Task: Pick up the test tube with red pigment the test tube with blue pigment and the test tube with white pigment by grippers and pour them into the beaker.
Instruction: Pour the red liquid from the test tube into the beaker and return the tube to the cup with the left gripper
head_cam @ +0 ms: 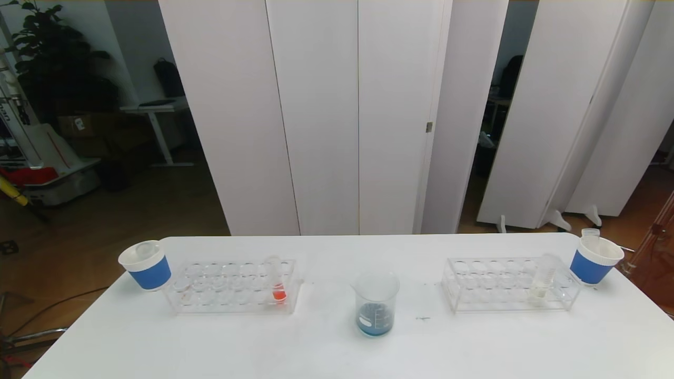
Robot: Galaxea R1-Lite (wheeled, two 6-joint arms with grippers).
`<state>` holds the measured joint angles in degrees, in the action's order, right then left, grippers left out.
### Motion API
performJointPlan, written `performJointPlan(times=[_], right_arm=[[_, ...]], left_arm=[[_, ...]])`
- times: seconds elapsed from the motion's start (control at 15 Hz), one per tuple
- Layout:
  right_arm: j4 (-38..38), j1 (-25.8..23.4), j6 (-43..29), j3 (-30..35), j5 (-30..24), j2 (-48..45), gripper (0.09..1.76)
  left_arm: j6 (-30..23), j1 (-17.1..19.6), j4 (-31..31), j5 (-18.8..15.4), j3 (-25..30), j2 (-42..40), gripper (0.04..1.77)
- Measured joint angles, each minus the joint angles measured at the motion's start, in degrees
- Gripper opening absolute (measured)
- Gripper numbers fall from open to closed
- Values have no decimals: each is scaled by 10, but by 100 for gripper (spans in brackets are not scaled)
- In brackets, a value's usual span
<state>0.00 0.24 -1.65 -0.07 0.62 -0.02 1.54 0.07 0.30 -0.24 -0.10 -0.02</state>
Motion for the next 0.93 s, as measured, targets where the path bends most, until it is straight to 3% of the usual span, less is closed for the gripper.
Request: performJointPlan(times=[0.53, 0.73, 0.93], right_arm=[[0, 0, 0, 0, 0, 0, 175], [0, 0, 0, 0, 0, 0, 175], [0, 0, 0, 0, 0, 0, 175]], left_arm=[[4, 0, -9, 2, -15, 0, 175], [1, 0, 21, 1, -61, 0, 175], [1, 0, 69, 1, -140, 15, 175]])
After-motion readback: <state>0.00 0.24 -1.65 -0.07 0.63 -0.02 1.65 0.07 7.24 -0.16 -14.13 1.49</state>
